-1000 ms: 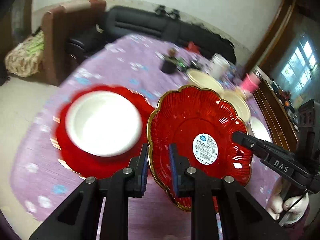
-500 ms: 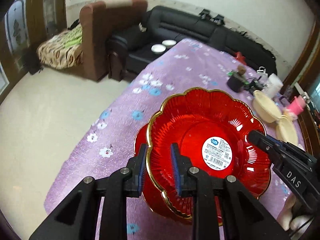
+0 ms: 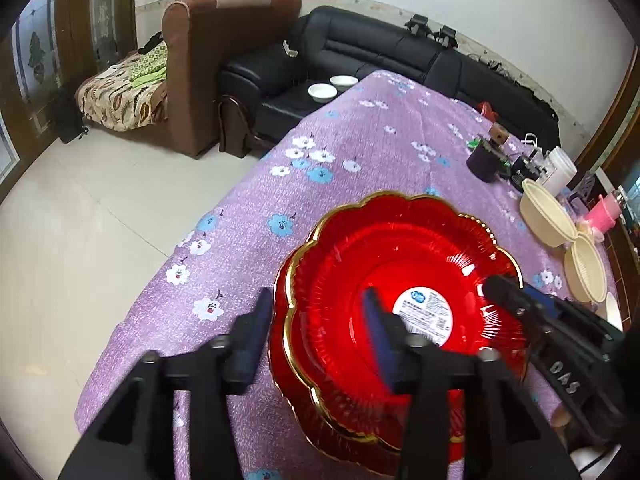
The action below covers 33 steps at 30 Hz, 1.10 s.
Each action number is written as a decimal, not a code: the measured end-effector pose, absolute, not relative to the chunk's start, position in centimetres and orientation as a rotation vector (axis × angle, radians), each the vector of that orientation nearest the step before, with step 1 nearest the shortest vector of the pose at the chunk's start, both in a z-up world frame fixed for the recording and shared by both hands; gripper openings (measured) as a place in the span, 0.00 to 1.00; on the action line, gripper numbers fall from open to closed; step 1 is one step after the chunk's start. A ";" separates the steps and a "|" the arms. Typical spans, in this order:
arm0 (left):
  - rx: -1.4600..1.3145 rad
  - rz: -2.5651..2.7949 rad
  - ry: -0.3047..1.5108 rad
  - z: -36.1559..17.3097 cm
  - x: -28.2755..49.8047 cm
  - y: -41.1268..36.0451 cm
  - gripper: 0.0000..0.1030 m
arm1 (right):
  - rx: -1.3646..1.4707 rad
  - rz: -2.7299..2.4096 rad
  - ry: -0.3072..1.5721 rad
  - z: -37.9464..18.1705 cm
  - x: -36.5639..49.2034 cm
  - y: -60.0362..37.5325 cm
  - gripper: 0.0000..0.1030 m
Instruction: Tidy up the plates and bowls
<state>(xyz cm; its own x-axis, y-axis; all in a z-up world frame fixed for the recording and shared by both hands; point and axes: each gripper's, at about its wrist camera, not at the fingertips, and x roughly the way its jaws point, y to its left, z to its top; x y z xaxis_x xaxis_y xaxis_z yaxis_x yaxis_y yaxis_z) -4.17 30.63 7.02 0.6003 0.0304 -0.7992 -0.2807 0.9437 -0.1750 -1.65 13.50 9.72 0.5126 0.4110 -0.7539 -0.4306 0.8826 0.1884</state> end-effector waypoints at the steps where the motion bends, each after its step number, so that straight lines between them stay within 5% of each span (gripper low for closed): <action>1: -0.300 0.184 0.902 7.3 -4.5 30.6 0.54 | -0.033 0.506 0.884 9.8 -1.9 13.6 0.17; 8: -0.353 0.182 0.846 9.5 -6.6 30.5 0.62 | -0.101 0.482 0.751 11.6 -3.7 13.8 0.47; 23: -0.304 -0.019 0.834 11.7 -10.2 20.8 0.73 | 0.028 0.483 0.752 12.1 -8.3 4.3 0.48; 33: -0.165 -0.227 0.948 9.0 -9.1 9.7 0.76 | 0.124 0.172 0.757 11.9 -9.4 -14.2 0.48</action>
<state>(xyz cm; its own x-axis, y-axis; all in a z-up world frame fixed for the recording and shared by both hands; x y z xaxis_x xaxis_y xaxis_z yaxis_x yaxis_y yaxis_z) -9.10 9.71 8.98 0.5628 -0.2639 -0.7834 0.1194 0.9637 -0.2388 -9.44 -14.20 11.91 0.7142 0.1994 -0.6709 -0.1106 0.9787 0.1731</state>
